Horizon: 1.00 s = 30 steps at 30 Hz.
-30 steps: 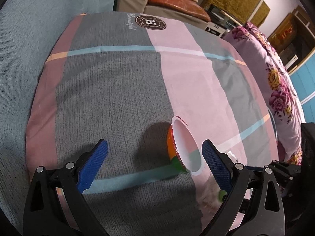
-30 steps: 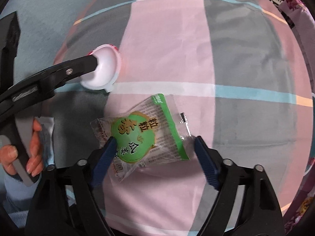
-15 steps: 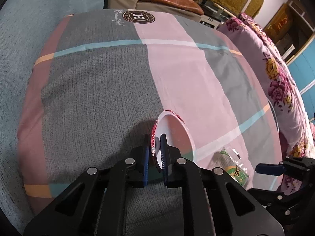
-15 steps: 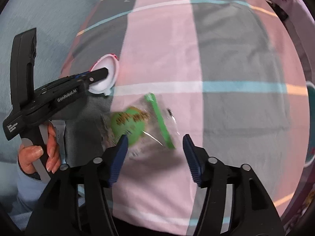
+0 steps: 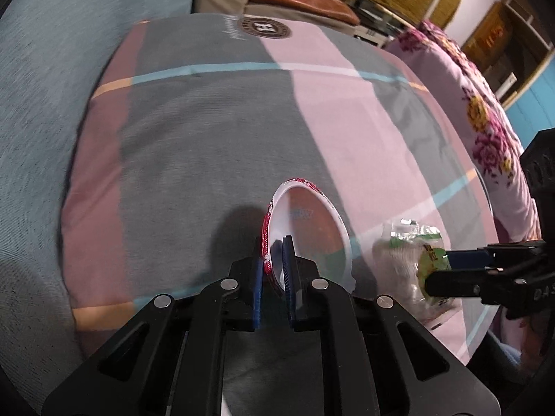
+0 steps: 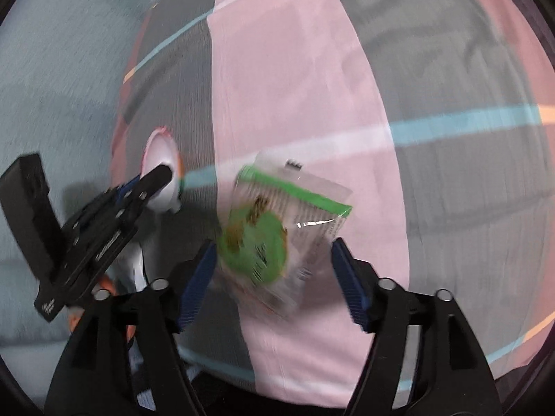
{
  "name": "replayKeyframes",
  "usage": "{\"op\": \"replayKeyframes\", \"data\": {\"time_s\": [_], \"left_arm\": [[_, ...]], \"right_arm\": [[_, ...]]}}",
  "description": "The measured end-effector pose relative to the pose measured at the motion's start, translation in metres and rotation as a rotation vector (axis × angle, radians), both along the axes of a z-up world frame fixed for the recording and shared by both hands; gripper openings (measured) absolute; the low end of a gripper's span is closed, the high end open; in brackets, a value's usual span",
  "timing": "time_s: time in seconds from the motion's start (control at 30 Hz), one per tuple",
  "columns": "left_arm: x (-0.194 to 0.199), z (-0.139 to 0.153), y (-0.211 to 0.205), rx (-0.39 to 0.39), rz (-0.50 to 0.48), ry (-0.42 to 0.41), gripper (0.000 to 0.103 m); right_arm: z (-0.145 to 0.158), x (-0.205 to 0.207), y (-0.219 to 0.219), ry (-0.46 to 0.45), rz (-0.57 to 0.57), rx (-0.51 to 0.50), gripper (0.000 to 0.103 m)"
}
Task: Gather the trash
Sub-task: 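Grasp the orange-rimmed paper cup with the left gripper while the right gripper grasps the green snack packet, then carry the paper cup and snack packet over the teal bin with both grippers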
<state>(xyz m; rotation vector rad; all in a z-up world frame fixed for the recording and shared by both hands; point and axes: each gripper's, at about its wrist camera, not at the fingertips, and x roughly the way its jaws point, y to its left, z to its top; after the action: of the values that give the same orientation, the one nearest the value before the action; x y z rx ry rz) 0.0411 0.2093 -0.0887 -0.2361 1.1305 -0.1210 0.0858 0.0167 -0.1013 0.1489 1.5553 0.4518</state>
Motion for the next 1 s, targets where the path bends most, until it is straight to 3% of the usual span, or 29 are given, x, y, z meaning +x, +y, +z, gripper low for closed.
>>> {"op": "replayKeyframes", "data": {"time_s": [0.2, 0.3, 0.37, 0.67, 0.83, 1.0], "left_arm": [[0.002, -0.001, 0.002, -0.014, 0.005, -0.004, 0.012], [0.005, -0.001, 0.001, -0.024, 0.006, -0.003, 0.012], [0.006, -0.001, -0.001, -0.031, 0.009, -0.004, 0.012], [0.012, 0.015, -0.027, -0.028, 0.017, -0.037, 0.011], [0.022, 0.026, -0.057, 0.017, -0.023, -0.050, 0.011], [0.032, 0.029, -0.083, 0.041, -0.044, -0.035, 0.009]], "right_arm": [[-0.002, -0.002, 0.021, -0.069, 0.077, -0.082, 0.069], [0.000, -0.006, 0.023, -0.106, 0.122, -0.106, 0.051], [0.003, -0.006, 0.018, -0.112, 0.121, -0.096, 0.049], [0.036, 0.005, -0.029, -0.251, 0.026, -0.115, 0.048], [0.048, 0.009, -0.081, -0.276, -0.037, -0.096, 0.048], [0.050, 0.019, -0.100, -0.299, -0.084, -0.074, 0.048]]}}
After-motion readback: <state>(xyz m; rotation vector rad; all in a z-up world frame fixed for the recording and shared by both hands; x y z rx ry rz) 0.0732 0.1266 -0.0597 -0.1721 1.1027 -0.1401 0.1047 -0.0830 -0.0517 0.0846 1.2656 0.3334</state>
